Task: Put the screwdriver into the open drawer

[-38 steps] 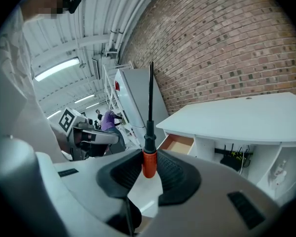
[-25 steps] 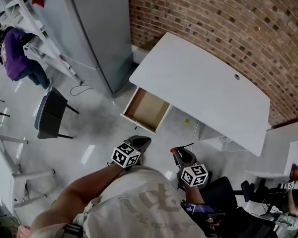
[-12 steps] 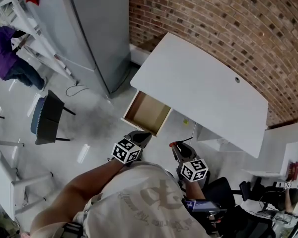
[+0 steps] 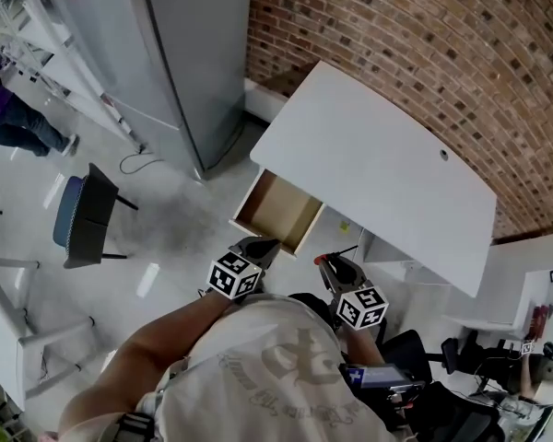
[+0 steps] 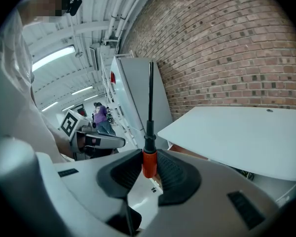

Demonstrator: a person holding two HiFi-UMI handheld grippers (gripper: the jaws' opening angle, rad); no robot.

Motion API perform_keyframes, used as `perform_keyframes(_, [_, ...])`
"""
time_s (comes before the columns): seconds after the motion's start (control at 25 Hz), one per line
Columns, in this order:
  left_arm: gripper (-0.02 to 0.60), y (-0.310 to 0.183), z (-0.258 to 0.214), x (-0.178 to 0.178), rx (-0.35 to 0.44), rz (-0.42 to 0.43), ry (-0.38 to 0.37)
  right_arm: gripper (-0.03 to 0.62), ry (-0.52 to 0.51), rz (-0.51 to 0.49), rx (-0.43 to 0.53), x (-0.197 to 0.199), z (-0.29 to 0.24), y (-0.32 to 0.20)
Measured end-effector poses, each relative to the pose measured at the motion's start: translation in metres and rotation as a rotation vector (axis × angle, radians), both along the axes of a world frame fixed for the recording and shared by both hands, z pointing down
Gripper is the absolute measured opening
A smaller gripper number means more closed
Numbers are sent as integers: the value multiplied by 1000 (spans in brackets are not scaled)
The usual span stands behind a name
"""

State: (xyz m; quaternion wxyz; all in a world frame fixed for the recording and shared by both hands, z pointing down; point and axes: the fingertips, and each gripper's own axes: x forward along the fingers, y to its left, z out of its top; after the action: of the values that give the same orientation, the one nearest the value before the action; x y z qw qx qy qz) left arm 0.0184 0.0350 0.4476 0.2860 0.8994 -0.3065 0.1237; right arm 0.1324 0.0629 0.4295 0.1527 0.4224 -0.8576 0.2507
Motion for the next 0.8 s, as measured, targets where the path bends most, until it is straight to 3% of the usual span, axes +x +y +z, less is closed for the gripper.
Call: perform_keyframes(0.8, [20, -22, 13, -72, -36, -237, -38, 103, -14, -259, -52, -72, 24, -50])
